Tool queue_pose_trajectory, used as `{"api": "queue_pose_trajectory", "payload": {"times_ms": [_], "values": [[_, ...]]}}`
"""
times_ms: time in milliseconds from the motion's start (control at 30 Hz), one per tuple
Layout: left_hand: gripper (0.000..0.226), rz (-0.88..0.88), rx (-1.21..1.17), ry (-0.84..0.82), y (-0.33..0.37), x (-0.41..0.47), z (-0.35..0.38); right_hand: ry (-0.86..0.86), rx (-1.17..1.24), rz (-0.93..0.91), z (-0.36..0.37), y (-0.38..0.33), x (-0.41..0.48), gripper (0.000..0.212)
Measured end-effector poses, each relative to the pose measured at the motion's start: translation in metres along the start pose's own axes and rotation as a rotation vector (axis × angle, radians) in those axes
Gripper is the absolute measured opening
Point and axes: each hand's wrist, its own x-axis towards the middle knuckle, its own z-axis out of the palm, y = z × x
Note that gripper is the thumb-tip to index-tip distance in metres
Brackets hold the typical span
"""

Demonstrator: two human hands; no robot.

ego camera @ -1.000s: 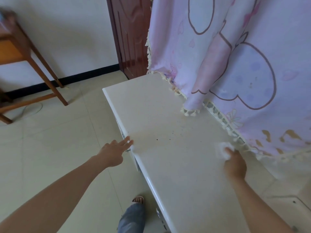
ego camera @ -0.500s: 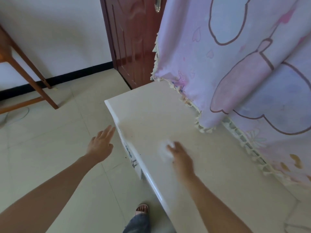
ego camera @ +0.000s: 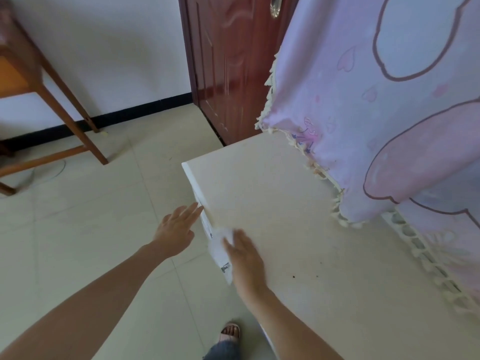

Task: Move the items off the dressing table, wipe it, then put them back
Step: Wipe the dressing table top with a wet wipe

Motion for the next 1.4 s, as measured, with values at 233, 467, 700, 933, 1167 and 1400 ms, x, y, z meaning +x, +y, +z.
{"api": "queue_pose_trajectory", "payload": {"times_ms": [233, 467, 700, 933, 1167, 1400], "values": [[0.070, -0.009, -0.070, 0.075, -0.015, 0.023, -0.021, -0.169, -0.041, 0.147, -0.029, 0.074, 0.059, 0.056], [0.070, 0.015, -0.114, 0.029, -0.024, 0.038, -0.016, 0.032, -0.064, 0.460, -0.050, 0.132, 0.114, 0.058], [0.071, 0.069, -0.081, -0.021, -0.034, 0.041, -0.022, -0.239, -0.058, -0.087, 0.010, 0.030, 0.109, 0.060], [0.077, 0.105, -0.100, -0.059, -0.036, 0.039, -0.034, -0.363, -0.285, 0.078, -0.026, 0.108, 0.128, 0.074], [0.083, 0.117, -0.100, -0.061, -0.044, 0.045, -0.028, -0.256, -0.191, 0.342, -0.024, 0.153, 0.226, 0.072], [0.084, 0.109, -0.034, -0.116, -0.043, 0.047, -0.037, -0.394, -0.143, -0.075, 0.020, 0.056, 0.223, 0.081]]}}
